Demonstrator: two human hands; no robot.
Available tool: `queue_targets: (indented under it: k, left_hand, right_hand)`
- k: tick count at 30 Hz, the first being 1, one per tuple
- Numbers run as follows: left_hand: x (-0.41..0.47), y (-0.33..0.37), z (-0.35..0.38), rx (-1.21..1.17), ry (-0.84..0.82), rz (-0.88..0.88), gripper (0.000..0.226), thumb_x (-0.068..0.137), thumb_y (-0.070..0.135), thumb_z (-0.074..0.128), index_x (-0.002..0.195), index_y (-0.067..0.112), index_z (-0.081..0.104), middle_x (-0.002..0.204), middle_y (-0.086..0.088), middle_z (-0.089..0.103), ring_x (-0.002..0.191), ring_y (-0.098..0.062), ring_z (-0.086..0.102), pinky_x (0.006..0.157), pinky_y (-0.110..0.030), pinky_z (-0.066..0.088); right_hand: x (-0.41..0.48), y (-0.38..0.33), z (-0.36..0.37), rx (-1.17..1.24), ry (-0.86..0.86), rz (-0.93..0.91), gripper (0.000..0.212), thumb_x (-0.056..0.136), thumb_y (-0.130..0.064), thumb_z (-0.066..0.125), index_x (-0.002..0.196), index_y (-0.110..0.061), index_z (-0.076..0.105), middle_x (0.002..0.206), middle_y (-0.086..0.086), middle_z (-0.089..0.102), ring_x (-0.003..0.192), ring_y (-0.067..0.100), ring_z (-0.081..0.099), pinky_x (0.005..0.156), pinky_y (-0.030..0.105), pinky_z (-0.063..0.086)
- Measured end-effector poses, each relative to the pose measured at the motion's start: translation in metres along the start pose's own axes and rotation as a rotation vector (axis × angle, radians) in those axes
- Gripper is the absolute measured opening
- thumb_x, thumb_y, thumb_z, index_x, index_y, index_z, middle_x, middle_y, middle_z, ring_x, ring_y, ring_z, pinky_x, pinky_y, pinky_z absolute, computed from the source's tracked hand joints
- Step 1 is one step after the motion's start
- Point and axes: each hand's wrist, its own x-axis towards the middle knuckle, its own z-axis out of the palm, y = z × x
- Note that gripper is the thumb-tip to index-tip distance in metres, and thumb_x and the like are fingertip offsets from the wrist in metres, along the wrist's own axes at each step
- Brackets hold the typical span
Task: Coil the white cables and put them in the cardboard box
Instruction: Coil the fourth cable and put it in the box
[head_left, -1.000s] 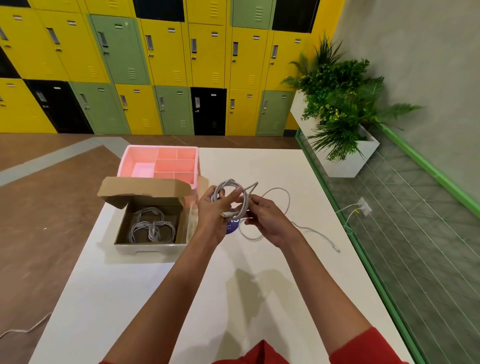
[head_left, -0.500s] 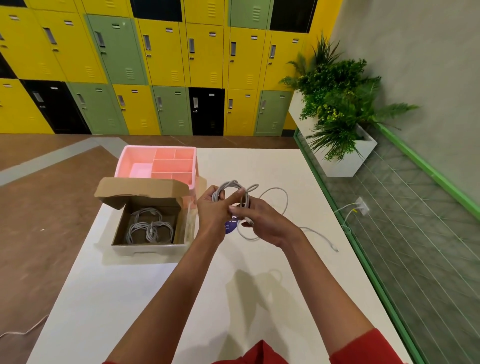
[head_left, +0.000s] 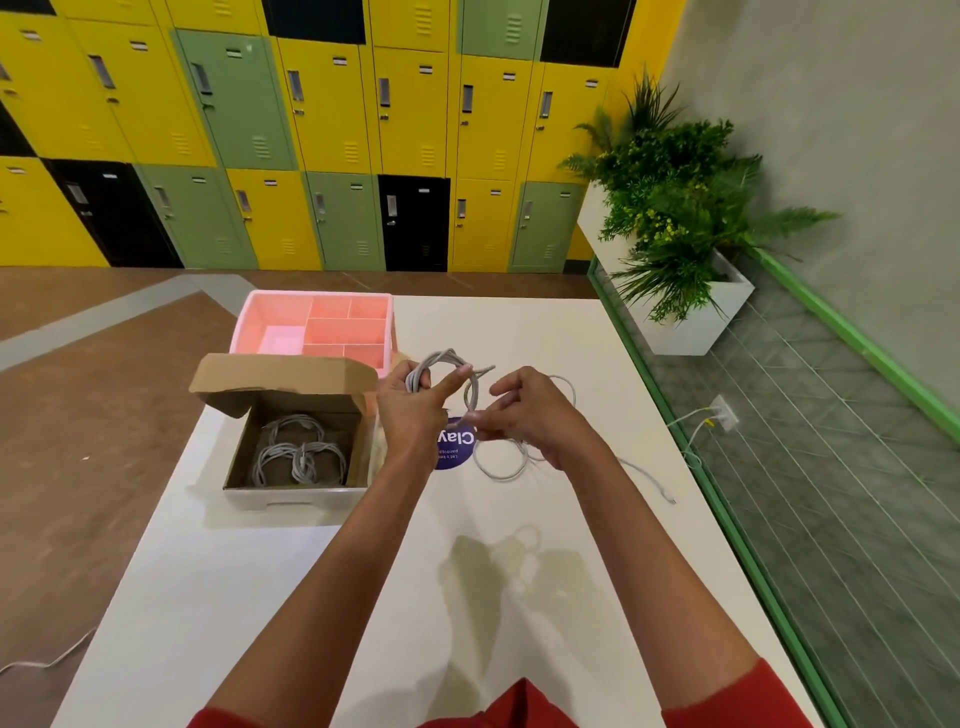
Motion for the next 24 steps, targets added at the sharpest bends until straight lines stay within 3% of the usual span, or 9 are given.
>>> queue_targets:
  k: [2, 5, 8, 10, 13, 16, 21, 24]
  left_hand:
    - [0.003, -0.002, -0.003, -0.016, 0.030, 0.016, 0.035, 0.067, 0.020, 0.085, 0.075, 0.013, 0.052, 0.064, -0.001, 0.054, 0.062, -0.026, 0.047, 0.058, -0.032, 0.046]
    - [0.008, -0.004, -0.005, -0.036, 0.065, 0.040, 0.040, 0.066, 0.017, 0.086, 0.065, 0.016, 0.046, 0.051, 0.010, 0.046, 0.052, -0.014, 0.038, 0.051, -0.028, 0.038]
    - [0.012, -0.007, -0.006, -0.029, 0.061, 0.082, 0.045, 0.066, 0.014, 0.086, 0.060, 0.019, 0.042, 0.050, 0.009, 0.040, 0.049, -0.012, 0.031, 0.047, -0.028, 0.032]
    - [0.016, -0.009, -0.008, -0.020, 0.081, 0.104, 0.045, 0.066, 0.014, 0.086, 0.061, 0.017, 0.041, 0.049, 0.010, 0.039, 0.050, -0.014, 0.030, 0.048, -0.031, 0.033]
    - [0.018, -0.013, -0.013, -0.007, 0.097, 0.079, 0.039, 0.069, 0.014, 0.084, 0.066, 0.013, 0.045, 0.045, 0.015, 0.043, 0.045, -0.009, 0.035, 0.045, -0.027, 0.037]
    - [0.018, -0.012, -0.015, 0.002, 0.079, 0.044, 0.029, 0.073, 0.014, 0.082, 0.079, 0.006, 0.055, 0.056, 0.008, 0.052, 0.048, -0.009, 0.046, 0.044, -0.024, 0.044]
    - [0.022, -0.008, -0.010, 0.013, 0.037, 0.059, 0.032, 0.069, 0.017, 0.084, 0.082, 0.007, 0.057, 0.053, 0.007, 0.050, 0.050, -0.012, 0.042, 0.044, -0.026, 0.038]
    - [0.021, -0.008, -0.007, -0.018, 0.047, 0.052, 0.035, 0.069, 0.017, 0.084, 0.077, 0.009, 0.051, 0.047, 0.012, 0.046, 0.045, -0.009, 0.035, 0.043, -0.025, 0.034]
  right_hand:
    - [-0.007, -0.005, -0.004, 0.010, -0.068, 0.007, 0.045, 0.077, -0.004, 0.077, 0.112, -0.004, 0.049, 0.083, 0.009, 0.064, 0.077, 0.027, 0.070, 0.085, 0.037, 0.058]
    - [-0.016, -0.010, -0.007, -0.015, -0.256, 0.009, 0.029, 0.082, 0.003, 0.070, 0.107, 0.000, 0.057, 0.075, 0.011, 0.064, 0.064, 0.020, 0.066, 0.066, 0.023, 0.056]
    - [-0.019, -0.007, -0.008, -0.097, -0.369, -0.039, 0.017, 0.088, 0.002, 0.063, 0.104, 0.000, 0.062, 0.075, 0.012, 0.060, 0.063, 0.011, 0.066, 0.054, 0.022, 0.042]
    - [-0.020, -0.004, -0.007, -0.164, -0.379, -0.106, 0.020, 0.090, 0.001, 0.059, 0.109, 0.003, 0.065, 0.075, 0.006, 0.061, 0.065, 0.006, 0.063, 0.053, 0.020, 0.037]
    - [-0.023, -0.003, -0.011, -0.244, -0.362, -0.230, 0.026, 0.092, 0.002, 0.056, 0.115, -0.001, 0.067, 0.086, 0.003, 0.057, 0.067, -0.003, 0.057, 0.061, 0.012, 0.041]
    - [-0.024, 0.000, -0.019, -0.273, -0.408, -0.289, 0.026, 0.093, -0.003, 0.057, 0.116, -0.008, 0.069, 0.089, 0.002, 0.048, 0.072, 0.006, 0.055, 0.070, 0.016, 0.041]
    - [-0.025, 0.003, -0.031, -0.259, -0.461, -0.276, 0.026, 0.095, -0.006, 0.056, 0.117, -0.008, 0.068, 0.081, -0.012, 0.050, 0.075, 0.008, 0.053, 0.066, 0.008, 0.039]
    - [-0.023, 0.008, -0.032, -0.163, -0.499, -0.214, 0.023, 0.097, -0.002, 0.050, 0.117, 0.003, 0.060, 0.085, -0.009, 0.057, 0.078, 0.011, 0.054, 0.062, 0.014, 0.041]
